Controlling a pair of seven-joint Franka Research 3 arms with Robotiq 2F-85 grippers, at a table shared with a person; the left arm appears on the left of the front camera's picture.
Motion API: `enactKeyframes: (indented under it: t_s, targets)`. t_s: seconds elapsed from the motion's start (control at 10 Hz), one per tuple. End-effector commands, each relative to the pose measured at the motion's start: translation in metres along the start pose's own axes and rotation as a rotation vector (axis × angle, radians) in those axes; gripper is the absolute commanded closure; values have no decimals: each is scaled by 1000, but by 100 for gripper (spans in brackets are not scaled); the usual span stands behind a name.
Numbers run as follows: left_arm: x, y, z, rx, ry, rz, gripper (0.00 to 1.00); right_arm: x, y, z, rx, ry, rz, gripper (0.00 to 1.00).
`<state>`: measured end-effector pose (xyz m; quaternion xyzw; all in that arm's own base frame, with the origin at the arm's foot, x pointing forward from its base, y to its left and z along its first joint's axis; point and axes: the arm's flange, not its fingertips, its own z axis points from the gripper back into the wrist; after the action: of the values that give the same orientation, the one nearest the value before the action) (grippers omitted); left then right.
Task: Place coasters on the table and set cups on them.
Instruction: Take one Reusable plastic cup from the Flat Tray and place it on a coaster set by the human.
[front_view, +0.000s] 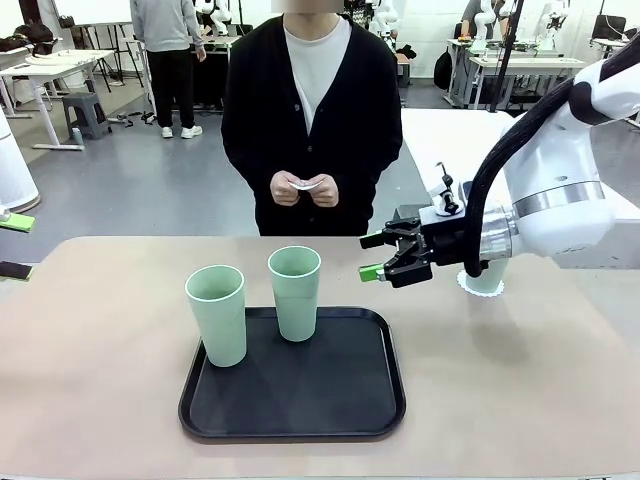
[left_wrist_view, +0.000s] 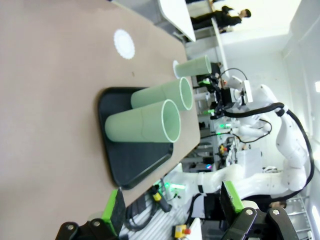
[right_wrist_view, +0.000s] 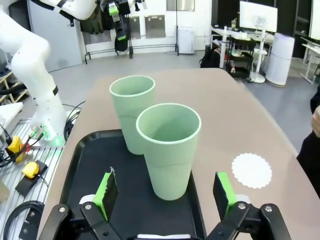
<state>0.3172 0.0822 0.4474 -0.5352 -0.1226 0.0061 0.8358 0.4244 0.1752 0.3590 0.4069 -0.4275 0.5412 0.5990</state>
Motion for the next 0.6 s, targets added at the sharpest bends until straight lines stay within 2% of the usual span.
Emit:
enactKeyframes:
  t_s: [0.0,0.3,0.4,0.5]
  targets:
    - [0,0,1,-11,-4,-5,0,-12,5,-16,-11,-8,27,0]
    - [0,0,1,-11,-4,-5,0,-16,8,-20,-45,-25,19,0]
    - [0,0,1,-11,-4,-5,0,-7,6,-15,12,-4,1,0]
    - [0,0,1,-11,-4,-5,0,-7,6,-15,12,-4,1,0]
